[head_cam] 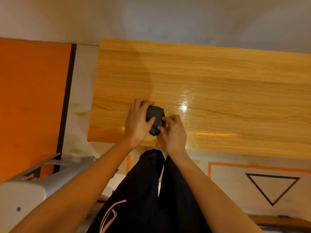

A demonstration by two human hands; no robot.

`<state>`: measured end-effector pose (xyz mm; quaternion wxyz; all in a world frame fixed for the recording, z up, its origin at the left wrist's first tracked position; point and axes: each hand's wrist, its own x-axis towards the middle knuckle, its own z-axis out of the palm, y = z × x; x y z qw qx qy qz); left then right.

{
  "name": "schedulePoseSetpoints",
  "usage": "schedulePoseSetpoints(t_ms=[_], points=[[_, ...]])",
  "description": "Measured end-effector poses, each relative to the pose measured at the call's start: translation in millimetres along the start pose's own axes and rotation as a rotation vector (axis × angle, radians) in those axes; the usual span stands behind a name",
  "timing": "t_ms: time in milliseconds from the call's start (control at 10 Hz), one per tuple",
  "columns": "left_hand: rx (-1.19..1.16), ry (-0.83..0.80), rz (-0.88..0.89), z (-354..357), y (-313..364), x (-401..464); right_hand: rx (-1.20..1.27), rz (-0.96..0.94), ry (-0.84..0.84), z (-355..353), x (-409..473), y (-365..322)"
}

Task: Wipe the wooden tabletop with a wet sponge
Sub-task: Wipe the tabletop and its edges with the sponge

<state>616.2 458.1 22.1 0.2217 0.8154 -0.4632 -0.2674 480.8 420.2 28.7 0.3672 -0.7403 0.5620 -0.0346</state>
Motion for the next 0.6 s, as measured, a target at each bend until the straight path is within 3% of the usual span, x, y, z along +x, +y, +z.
schedulePoseSetpoints(t_ms=[100, 400, 500, 600], points=[[0.095, -0.004, 0.153, 2.2, -1.1, -15.0, -0.100, -0.078, 0.041, 1.1, -0.9, 7.1], [0.047, -0.175, -0.150, 11.9, 14.2, -17.4, -0.101, -0.185, -0.063, -8.5, 3.7, 23.3], [-0.027, -0.180, -0.224, 8.7, 24.5, -17.9, 0.021, -0.187, -0.144, -27.5, 3.6, 32.7], [-0.135, -0.082, -0.266, -6.1, 43.7, -20.4, 0.306, -0.059, -0.179, -73.5, 2.7, 36.5]])
